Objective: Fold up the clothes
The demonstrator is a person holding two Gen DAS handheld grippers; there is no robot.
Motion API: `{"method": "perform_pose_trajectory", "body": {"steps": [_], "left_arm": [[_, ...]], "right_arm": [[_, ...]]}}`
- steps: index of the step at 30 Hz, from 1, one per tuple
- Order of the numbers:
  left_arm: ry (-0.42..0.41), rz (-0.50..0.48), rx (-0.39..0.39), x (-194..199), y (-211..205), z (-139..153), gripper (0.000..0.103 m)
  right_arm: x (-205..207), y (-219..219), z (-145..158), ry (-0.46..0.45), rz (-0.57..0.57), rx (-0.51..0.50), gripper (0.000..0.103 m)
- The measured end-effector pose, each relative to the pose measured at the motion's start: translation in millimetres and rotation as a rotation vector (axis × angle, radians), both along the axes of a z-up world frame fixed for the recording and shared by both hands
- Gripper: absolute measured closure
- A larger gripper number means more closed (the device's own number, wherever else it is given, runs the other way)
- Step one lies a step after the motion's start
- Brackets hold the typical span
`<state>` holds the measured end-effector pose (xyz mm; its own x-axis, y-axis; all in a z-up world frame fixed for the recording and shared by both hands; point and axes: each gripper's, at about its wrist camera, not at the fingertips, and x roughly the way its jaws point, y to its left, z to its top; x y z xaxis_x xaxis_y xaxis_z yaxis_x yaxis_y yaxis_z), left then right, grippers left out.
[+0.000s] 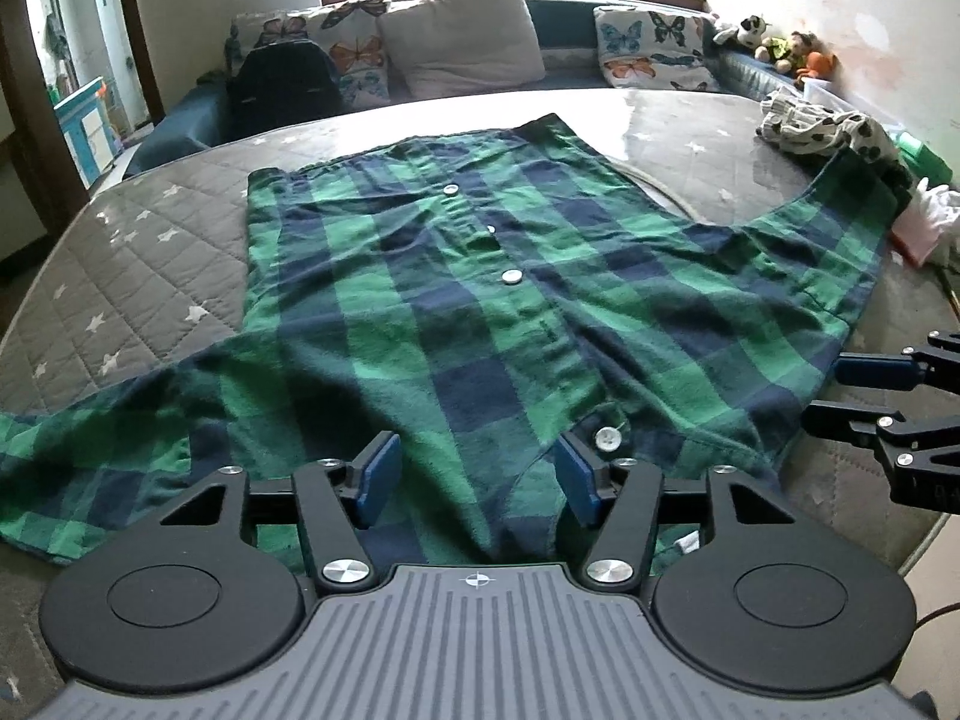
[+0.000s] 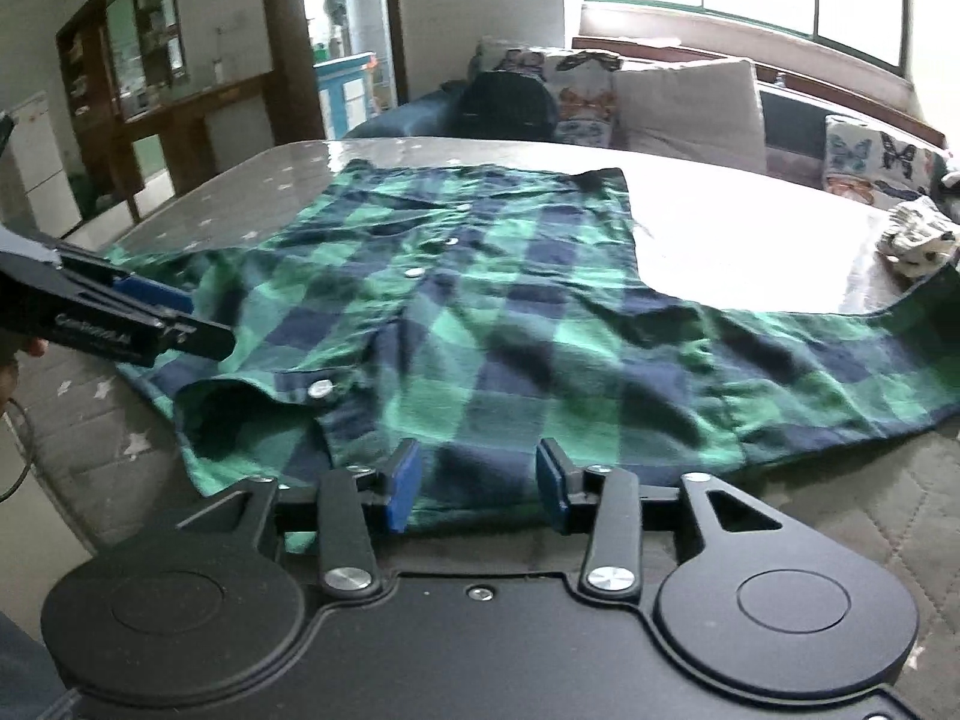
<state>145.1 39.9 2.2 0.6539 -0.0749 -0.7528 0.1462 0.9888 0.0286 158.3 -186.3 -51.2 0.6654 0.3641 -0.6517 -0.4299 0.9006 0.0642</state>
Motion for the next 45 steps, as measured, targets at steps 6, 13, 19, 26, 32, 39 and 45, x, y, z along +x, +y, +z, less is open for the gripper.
{"method": "perform_pose_trajectory", "body": {"steps": [6, 13, 19, 26, 32, 39, 45], "left_arm": [[0.006, -0.006, 0.0, 3, -9, 0, 0.04], [0.014, -0.027, -0.001, 8, -24, 0, 0.038], [0.019, -0.037, -0.001, 12, -35, -1, 0.036], [0.028, -0.052, -0.005, 19, -47, -2, 0.034], [0.053, -0.056, -0.015, 29, -57, -5, 0.034], [0.065, -0.064, -0.012, 38, -70, -7, 0.033], [0.075, -0.067, -0.004, 44, -82, -8, 0.033]], "right_arm": [[3, -8, 0, -0.007, -0.025, 0.005, 0.055], [6, -17, 0, -0.013, -0.052, 0.007, 0.054], [8, -27, 0, -0.021, -0.081, 0.002, 0.05], [11, -39, 1, -0.029, -0.106, 0.004, 0.049], [16, -50, 0, -0.031, -0.134, 0.004, 0.048], [20, -58, 0, -0.035, -0.161, -0.001, 0.043], [23, -64, -1, -0.041, -0.18, -0.002, 0.034]]}}
